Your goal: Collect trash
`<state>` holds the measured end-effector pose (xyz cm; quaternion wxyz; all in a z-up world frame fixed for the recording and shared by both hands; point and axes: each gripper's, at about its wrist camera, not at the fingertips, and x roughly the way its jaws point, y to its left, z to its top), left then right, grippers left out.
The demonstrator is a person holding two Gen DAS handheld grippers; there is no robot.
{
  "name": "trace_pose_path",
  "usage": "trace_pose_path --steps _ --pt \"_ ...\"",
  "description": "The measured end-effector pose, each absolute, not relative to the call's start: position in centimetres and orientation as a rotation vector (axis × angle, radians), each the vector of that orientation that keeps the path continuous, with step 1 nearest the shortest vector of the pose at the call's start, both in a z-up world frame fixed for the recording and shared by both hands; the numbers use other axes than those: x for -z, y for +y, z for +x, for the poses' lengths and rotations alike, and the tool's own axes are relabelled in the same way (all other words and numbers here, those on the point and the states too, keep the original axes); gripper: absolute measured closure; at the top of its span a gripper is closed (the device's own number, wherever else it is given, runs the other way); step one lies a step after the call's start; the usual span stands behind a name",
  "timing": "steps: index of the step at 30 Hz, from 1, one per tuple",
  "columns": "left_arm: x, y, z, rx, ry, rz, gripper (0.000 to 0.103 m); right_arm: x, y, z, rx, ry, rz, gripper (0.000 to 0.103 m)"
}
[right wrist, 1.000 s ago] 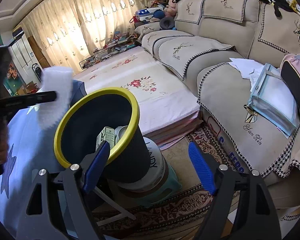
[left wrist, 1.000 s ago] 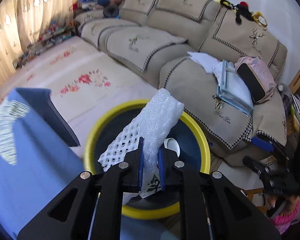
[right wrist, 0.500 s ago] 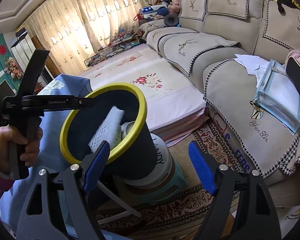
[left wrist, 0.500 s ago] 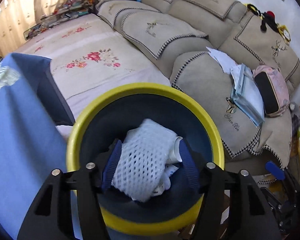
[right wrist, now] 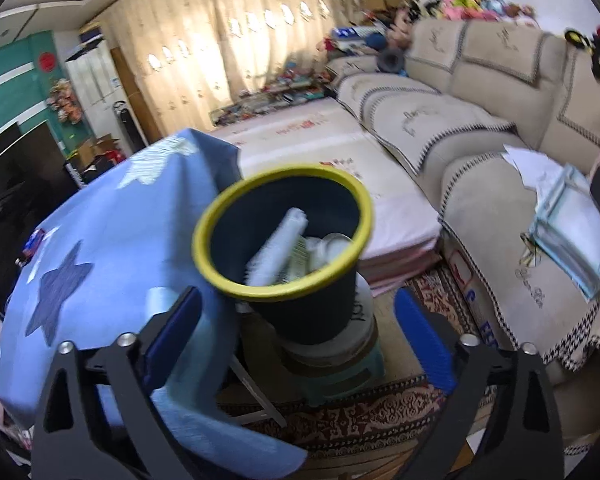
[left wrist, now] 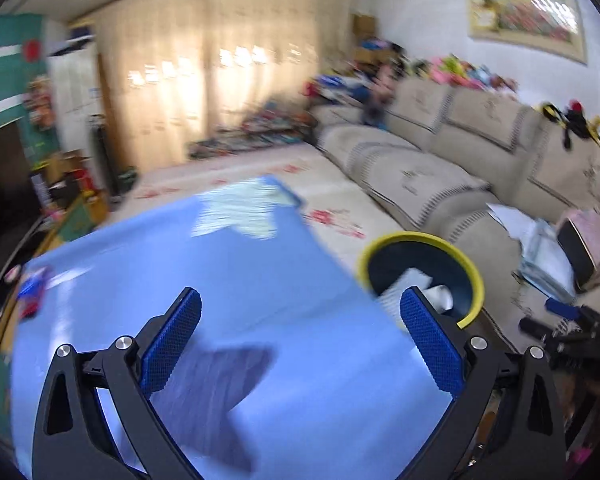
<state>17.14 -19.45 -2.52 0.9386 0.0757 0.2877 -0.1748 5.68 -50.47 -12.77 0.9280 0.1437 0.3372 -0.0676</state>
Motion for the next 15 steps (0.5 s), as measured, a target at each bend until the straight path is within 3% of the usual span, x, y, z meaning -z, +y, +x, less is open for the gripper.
trace_pose_path --steps 8,15 --pt "0.3 -6.7 8.0 0.158 0.521 0.033 0.005 7.4 -43.4 2.9 0.062 0.613 0.156 0.007" --pt "-0.3 -2.5 2.8 0.055 0.479 0.013 0.005 4.2 -40.2 0.3 0.052 0.529 0.098 0.007"
